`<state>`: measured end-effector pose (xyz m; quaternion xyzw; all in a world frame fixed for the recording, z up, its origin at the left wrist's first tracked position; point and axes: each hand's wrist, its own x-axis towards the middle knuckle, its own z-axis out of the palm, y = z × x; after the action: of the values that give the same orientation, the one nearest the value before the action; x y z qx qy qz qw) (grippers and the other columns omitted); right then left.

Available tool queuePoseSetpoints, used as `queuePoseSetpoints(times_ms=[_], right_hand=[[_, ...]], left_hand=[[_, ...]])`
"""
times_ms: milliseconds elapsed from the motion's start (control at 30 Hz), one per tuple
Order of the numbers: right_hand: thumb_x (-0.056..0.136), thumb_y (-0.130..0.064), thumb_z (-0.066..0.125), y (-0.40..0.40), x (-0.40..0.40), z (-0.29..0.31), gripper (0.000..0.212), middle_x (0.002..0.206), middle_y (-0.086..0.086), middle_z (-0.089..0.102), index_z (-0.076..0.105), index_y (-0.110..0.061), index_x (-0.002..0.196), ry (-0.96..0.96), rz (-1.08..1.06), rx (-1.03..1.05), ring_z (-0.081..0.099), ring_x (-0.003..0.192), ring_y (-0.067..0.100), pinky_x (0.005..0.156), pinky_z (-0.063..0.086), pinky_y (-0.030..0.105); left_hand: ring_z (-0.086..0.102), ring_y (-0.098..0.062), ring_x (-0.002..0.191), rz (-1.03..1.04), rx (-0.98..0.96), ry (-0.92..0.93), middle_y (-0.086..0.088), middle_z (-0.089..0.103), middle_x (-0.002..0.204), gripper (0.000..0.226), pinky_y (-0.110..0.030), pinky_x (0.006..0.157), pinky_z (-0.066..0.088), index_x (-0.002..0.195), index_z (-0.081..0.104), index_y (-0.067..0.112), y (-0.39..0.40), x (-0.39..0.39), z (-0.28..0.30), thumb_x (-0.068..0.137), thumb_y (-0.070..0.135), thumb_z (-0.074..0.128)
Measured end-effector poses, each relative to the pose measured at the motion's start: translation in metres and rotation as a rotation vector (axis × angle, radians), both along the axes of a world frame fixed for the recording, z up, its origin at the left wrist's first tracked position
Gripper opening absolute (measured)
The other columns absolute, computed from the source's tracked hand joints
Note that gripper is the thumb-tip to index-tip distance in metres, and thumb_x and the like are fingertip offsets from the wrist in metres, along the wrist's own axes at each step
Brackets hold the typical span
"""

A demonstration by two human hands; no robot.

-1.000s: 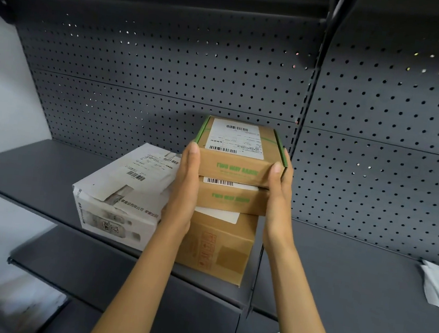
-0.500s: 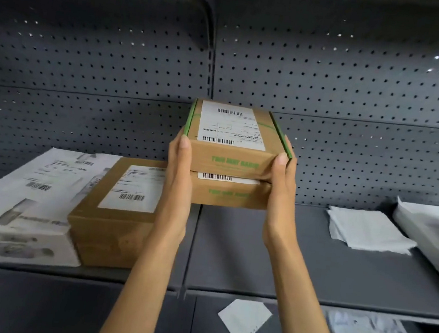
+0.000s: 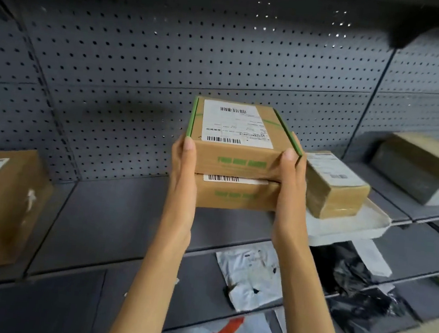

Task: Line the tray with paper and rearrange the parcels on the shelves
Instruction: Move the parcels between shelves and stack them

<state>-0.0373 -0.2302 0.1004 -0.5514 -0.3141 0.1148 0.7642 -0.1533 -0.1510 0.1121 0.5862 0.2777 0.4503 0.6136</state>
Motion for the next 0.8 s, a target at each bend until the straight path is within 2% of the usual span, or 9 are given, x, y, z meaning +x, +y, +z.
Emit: queuePoseSetpoints(times_ms=[67,100,200,300,400,500,567,667,800], right_hand=[[0.106,-0.051,0.038,-0.033,0.029,0.002,0.034,0.13,-0.04,0.051,0.039,-0.059,0.139,0.011,-0.019,-0.014,0.045,0.115,-0.031,0.106,0.036,0.02],[0.106,-0.05,0.037,-0.049,0.044,0.003,0.035,0.13,-0.04,0.051,0.038,-0.057,0.141,-0.004,-0.033,-0.018,0.046,0.114,-0.031,0.1,0.037,0.014],[0.107,-0.048,0.036,-0.088,0.084,0.003,0.044,0.141,-0.026,0.055,0.039,-0.043,0.15,-0.038,-0.073,-0.037,0.05,0.124,-0.018,0.092,0.042,0.007],[0.107,-0.047,0.036,-0.128,0.121,0.003,0.043,0.143,-0.023,0.056,0.04,-0.042,0.149,-0.047,-0.103,-0.044,0.052,0.124,-0.014,0.087,0.044,0.002],[0.106,-0.05,0.038,-0.165,0.155,0.009,0.034,0.132,-0.036,0.057,0.043,-0.054,0.14,-0.038,-0.169,-0.039,0.051,0.118,-0.023,0.092,0.041,0.009],[0.104,-0.053,0.04,-0.2,0.192,0.013,0.043,0.142,-0.026,0.056,0.044,-0.045,0.146,-0.041,-0.263,-0.013,0.049,0.132,-0.008,0.108,0.037,0.025],[0.104,-0.052,0.04,-0.221,0.215,0.017,0.043,0.143,-0.023,0.056,0.044,-0.045,0.146,-0.036,-0.303,-0.003,0.05,0.134,-0.004,0.111,0.037,0.03],[0.102,-0.054,0.039,-0.248,0.25,0.02,0.045,0.141,-0.02,0.058,0.044,-0.044,0.146,-0.026,-0.377,-0.024,0.052,0.131,0.0,0.106,0.04,0.03],[0.104,-0.054,0.038,-0.271,0.3,0.02,0.04,0.135,-0.017,0.062,0.048,-0.043,0.141,0.005,-0.447,-0.054,0.056,0.124,0.0,0.094,0.042,0.023]], left_hand=[[0.05,0.018,0.118,-0.019,-0.007,-0.003,0.037,0.056,0.125,0.03,-0.02,0.096,0.038,0.117,0.044,0.066,-0.028,0.034,0.0,0.093,0.072,0.028],[0.049,0.019,0.118,-0.028,-0.007,-0.015,0.04,0.055,0.122,0.023,-0.022,0.099,0.037,0.112,0.044,0.069,-0.042,0.05,0.001,0.096,0.07,0.028],[0.05,0.008,0.128,-0.059,0.001,-0.035,0.028,0.057,0.135,0.03,-0.028,0.109,0.037,0.123,0.046,0.062,-0.077,0.093,-0.002,0.099,0.065,0.028],[0.053,0.015,0.12,-0.112,0.017,-0.07,0.031,0.059,0.129,0.031,-0.027,0.107,0.039,0.124,0.049,0.057,-0.111,0.132,-0.002,0.101,0.062,0.029],[0.05,0.005,0.131,-0.182,0.012,-0.082,0.024,0.056,0.141,0.047,-0.037,0.116,0.038,0.141,0.045,0.05,-0.142,0.172,0.001,0.099,0.067,0.031],[0.041,-0.004,0.143,-0.254,0.003,-0.069,0.023,0.05,0.148,0.063,-0.046,0.119,0.034,0.143,0.041,0.056,-0.17,0.213,0.006,0.086,0.083,0.035],[0.045,-0.003,0.139,-0.307,0.009,-0.078,0.023,0.053,0.145,0.062,-0.046,0.117,0.036,0.143,0.04,0.055,-0.189,0.239,0.009,0.088,0.081,0.035],[0.058,-0.005,0.128,-0.395,0.015,-0.108,0.016,0.06,0.14,0.057,-0.041,0.109,0.046,0.146,0.041,0.045,-0.213,0.281,0.009,0.095,0.069,0.031],[0.054,-0.006,0.133,-0.464,-0.001,-0.138,0.016,0.058,0.143,0.062,-0.043,0.115,0.04,0.147,0.04,0.045,-0.232,0.34,0.005,0.092,0.072,0.036]])
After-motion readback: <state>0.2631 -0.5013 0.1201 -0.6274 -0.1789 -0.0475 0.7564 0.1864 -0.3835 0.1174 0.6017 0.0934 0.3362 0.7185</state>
